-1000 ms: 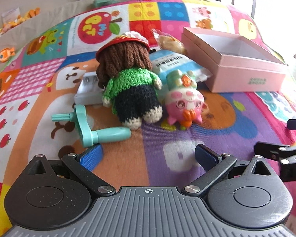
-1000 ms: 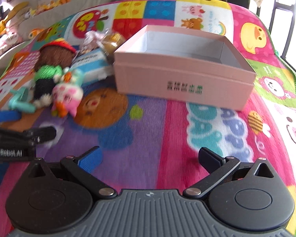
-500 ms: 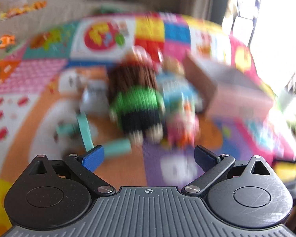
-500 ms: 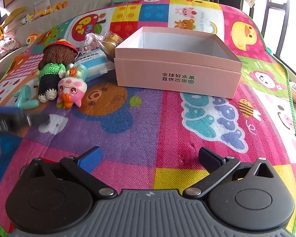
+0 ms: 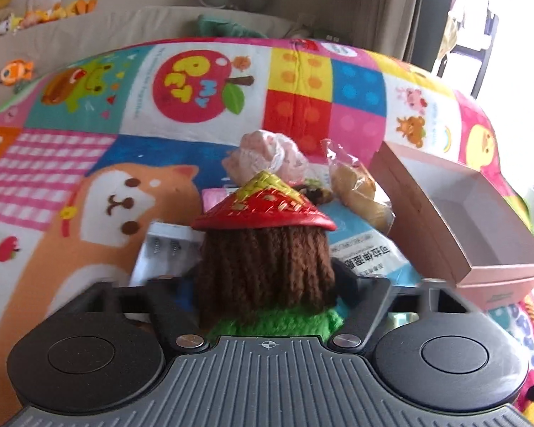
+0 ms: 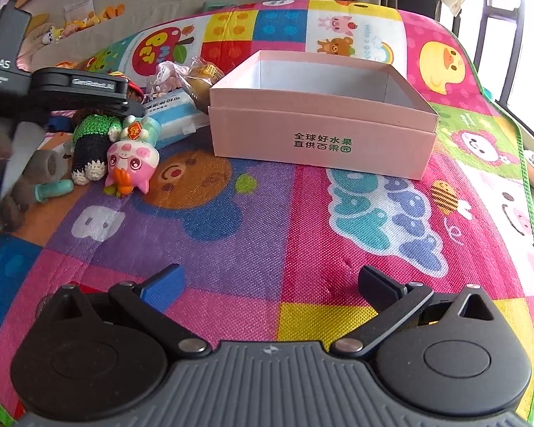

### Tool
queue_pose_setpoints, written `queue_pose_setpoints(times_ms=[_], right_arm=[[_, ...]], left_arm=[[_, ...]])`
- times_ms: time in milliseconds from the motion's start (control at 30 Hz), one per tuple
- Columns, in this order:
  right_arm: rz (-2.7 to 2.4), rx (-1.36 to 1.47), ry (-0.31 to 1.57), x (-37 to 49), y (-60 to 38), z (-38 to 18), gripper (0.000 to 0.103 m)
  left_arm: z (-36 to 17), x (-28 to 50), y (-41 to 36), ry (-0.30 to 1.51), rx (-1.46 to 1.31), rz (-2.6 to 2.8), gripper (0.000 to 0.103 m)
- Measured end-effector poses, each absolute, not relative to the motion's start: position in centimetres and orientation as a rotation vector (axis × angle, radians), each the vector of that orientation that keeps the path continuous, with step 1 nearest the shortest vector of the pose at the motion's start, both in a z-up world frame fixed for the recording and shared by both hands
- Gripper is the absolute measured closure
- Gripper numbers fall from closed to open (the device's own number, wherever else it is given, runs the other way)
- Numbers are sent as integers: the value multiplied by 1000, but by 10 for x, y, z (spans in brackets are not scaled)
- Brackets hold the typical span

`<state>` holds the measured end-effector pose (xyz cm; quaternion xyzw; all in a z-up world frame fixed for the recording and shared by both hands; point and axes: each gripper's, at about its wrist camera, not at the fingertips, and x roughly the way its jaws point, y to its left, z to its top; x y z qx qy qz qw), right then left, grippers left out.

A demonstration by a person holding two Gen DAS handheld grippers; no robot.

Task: Organize objects
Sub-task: 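Move the left gripper toward the crocheted doll with red hat, then grasp the crocheted doll with the left gripper and lift it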

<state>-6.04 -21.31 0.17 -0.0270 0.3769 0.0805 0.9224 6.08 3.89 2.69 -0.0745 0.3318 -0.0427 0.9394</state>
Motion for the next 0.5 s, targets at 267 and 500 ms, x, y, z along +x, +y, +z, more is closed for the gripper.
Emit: queue_pose_setpoints(times_ms=[267,500], right_arm=[[337,-64,668,-62,-191,20,0],[426,-104,577,-38,-135,29,0]], left_arm=[[59,21,71,602,-232,-182,37],[102,-42,123,517,-224,-159,37]])
